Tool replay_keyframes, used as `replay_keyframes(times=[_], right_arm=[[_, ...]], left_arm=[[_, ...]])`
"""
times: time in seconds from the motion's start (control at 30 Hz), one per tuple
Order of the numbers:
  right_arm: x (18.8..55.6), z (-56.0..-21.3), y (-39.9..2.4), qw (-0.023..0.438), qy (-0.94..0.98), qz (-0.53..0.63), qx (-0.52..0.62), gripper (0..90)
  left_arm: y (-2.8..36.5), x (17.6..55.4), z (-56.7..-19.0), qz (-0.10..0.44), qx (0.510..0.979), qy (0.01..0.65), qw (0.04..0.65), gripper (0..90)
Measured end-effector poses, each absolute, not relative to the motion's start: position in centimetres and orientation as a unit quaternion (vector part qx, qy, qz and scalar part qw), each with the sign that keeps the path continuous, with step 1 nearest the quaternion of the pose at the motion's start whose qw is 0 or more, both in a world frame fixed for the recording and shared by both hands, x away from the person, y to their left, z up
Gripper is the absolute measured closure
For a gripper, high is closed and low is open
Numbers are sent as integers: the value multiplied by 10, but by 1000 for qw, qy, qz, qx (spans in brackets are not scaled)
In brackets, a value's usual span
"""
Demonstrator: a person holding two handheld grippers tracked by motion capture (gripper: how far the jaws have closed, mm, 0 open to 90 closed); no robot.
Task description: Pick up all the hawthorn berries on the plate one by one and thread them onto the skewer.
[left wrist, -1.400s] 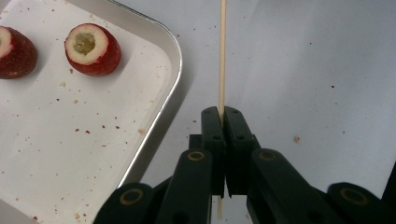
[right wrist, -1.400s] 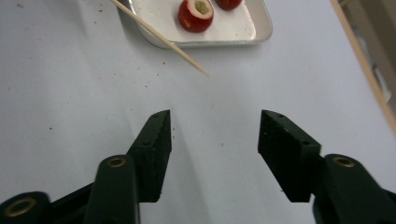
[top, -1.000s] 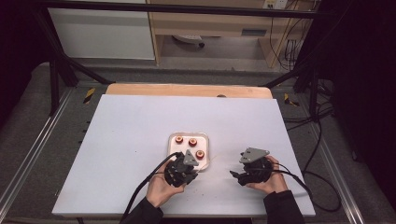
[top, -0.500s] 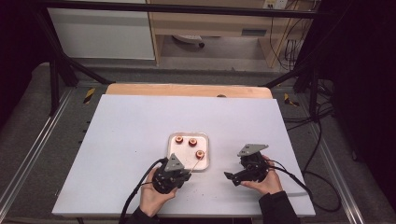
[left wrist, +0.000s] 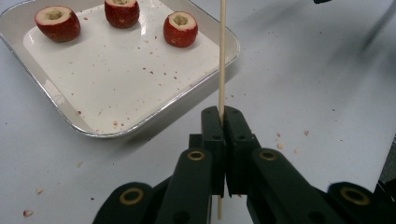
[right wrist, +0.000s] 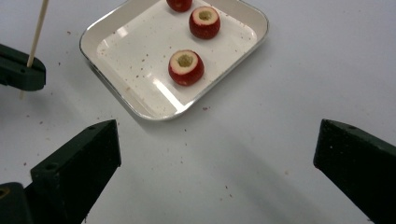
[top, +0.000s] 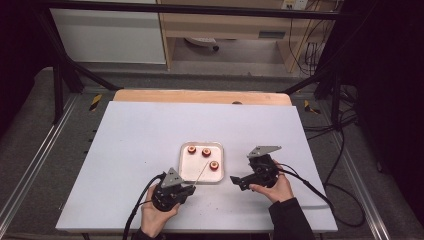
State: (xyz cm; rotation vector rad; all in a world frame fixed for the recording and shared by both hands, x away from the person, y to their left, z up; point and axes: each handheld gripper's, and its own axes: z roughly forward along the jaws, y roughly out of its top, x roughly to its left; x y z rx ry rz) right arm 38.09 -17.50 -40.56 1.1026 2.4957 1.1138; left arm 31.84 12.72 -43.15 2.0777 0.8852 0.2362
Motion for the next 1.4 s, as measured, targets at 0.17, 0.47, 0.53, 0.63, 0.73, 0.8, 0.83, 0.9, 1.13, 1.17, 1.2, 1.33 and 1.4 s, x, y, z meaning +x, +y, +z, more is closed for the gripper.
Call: replay_keyframes(times=[0.17, 0.47, 0.53, 0.63, 0.73, 0.8, 0.83, 0.9, 1.13, 1.17, 1.2, 1.33, 1.4], right_arm=[[389, -399, -161, 94, 844, 372, 375, 14], [409, -390, -128, 72, 858, 343, 375, 66], [414, -390, -121, 62, 864, 333, 373, 78], [422, -391, -112, 57, 873, 311, 372, 101], [429, -392, -103, 51, 879, 295, 370, 145], [431, -392, -100, 46, 880, 291, 373, 158], [434, -393, -97, 42, 881, 284, 375, 172], [439, -396, -92, 39, 884, 277, 376, 227], [448, -405, -80, 28, 886, 247, 391, 339], [449, -406, -79, 26, 885, 243, 395, 361], [450, -407, -78, 27, 884, 240, 400, 379], [453, -410, -77, 21, 880, 235, 412, 444], [455, -413, -77, 17, 879, 227, 418, 476]], left_arm=[[132, 318, -433, 94, 827, 358, 422, 882], [136, 317, -434, 94, 826, 360, 423, 882], [137, 317, -434, 95, 827, 361, 421, 882], [138, 317, -434, 97, 828, 361, 418, 882], [139, 317, -434, 98, 828, 362, 417, 882], [141, 317, -435, 99, 827, 363, 417, 882], [141, 317, -435, 100, 827, 364, 417, 882], [143, 317, -435, 101, 826, 365, 417, 882], [146, 317, -438, 98, 825, 370, 416, 882], [146, 317, -438, 98, 825, 370, 416, 882], [146, 317, -438, 98, 825, 370, 416, 882], [146, 317, -438, 97, 825, 369, 416, 882], [147, 317, -438, 98, 827, 368, 414, 882]])
